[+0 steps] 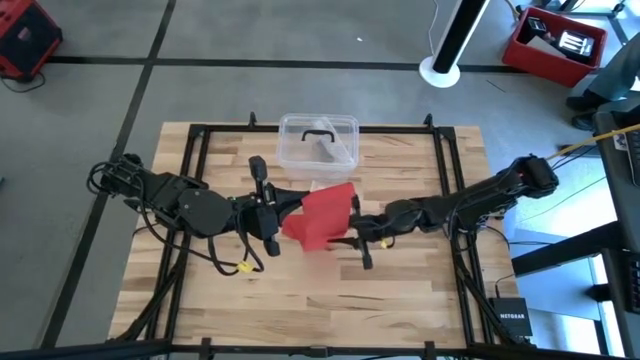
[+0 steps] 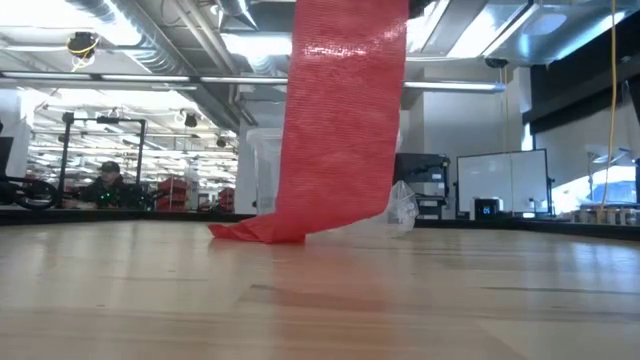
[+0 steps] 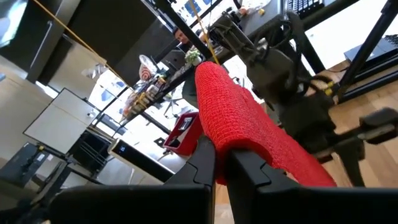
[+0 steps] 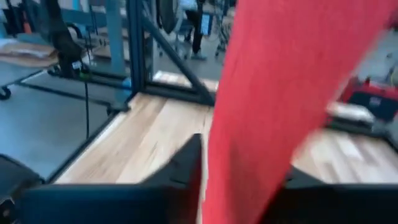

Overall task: Roll bandage
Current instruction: Roll the red bandage

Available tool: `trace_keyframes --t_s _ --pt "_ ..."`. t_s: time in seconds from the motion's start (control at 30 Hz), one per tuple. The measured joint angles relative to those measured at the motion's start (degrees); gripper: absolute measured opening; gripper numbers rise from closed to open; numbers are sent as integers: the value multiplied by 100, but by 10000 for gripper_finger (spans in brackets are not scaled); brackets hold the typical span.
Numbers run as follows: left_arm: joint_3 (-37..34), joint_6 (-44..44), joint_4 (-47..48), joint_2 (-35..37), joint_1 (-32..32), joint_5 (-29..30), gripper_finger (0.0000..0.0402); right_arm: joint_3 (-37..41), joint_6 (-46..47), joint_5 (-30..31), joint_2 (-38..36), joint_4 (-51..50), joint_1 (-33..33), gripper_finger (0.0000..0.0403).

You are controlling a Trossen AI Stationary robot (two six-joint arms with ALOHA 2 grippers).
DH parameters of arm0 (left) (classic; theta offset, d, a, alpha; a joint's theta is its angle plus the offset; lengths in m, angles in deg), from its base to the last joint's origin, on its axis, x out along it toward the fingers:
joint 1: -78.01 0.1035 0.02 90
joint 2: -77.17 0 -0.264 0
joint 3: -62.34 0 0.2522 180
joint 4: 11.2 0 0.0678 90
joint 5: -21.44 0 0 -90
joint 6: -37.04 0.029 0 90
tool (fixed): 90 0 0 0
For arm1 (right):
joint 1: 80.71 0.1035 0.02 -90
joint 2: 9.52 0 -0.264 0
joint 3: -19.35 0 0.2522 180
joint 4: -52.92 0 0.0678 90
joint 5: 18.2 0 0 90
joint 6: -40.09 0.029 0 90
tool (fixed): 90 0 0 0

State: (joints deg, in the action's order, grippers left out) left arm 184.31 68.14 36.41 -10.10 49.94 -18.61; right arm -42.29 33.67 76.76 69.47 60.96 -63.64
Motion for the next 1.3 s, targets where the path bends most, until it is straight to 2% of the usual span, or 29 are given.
trace_keyframes --t_s 0.07,0.3,0.47,0.57,0.7,1.0,1.1,1.3 --pt "0 61 -2 0 0 107 11 -34 -256 -24 -89 -101 113 17" --pt "0 680 124 42 38 1159 5 -253 -612 376 -416 -712 1007 6" --pt "0 572 672 68 159 1191 5 -764 -1059 849 -429 -1028 1651 4" --pt "-32 161 1084 55 228 1191 4 -1275 -1307 1368 -429 -1499 2016 3" --pt "-374 -114 1231 26 275 1180 3 -1889 -1644 1732 -429 -1692 2414 3" --pt "-1558 -854 1004 -233 112 805 2 -2854 -1887 2293 -427 -1982 2443 2" --pt "-1865 -1082 852 -385 19 612 2 -3091 -1997 2481 -427 -2027 2316 1" --pt "-2246 -943 232 -822 -178 487 2 -3322 -1814 2510 -424 -2028 1833 1"
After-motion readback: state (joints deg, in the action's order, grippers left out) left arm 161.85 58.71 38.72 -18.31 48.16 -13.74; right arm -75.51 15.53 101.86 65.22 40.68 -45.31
